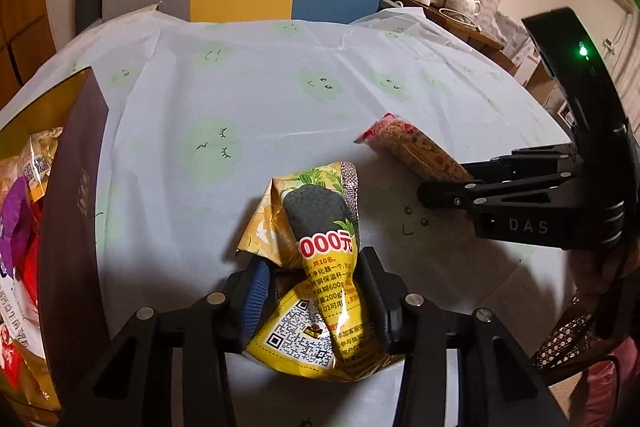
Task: Organize snacks
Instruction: 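Carry the yellow packet into the gold tin and open the left gripper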
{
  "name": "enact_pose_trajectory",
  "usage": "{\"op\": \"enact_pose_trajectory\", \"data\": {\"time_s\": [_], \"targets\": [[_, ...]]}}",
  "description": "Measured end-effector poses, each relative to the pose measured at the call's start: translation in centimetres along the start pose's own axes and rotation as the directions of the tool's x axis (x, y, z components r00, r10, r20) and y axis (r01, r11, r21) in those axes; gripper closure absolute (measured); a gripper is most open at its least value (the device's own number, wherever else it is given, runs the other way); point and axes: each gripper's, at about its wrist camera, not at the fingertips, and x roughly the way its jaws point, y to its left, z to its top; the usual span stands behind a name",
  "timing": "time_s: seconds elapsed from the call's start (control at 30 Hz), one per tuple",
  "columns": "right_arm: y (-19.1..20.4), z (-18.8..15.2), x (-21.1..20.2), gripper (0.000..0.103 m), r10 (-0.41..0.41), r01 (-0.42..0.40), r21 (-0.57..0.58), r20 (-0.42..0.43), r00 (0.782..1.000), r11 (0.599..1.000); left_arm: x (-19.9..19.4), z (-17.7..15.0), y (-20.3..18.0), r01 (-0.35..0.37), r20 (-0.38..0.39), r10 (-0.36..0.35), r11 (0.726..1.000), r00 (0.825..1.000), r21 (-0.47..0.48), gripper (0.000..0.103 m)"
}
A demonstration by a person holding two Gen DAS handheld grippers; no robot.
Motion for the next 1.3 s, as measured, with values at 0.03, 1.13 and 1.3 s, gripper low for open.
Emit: {"op": "enact_pose_trajectory", "data": {"time_s": [0.03, 1.13, 1.3], "targets": [[-0.7, 0.3, 0.3, 0.066, 0.005, -0.005, 0.004, 0.001, 1.000, 1.000, 0.0, 0.0, 0.0, -0.002, -0.003, 0.002, 1.000, 1.000, 0.000, 0.058], [0.4, -2.6, -0.3, 0.071, -0.113, 0.113, 0.009, 0.179, 0.977, 0.994, -13.1, 1.3, 8.5, -0.280, 0.205, 0.317, 0.941, 0.926, -0.189, 0.058], [0.6, -2.8, -0.2, 0.071, -0.119, 0.118, 0.019, 0.203, 0.972, 0.993, -14.5, 0.2, 11.3, -0.335, 0.198, 0.386, 0.909, 0.901, -0.248, 0.058]]}}
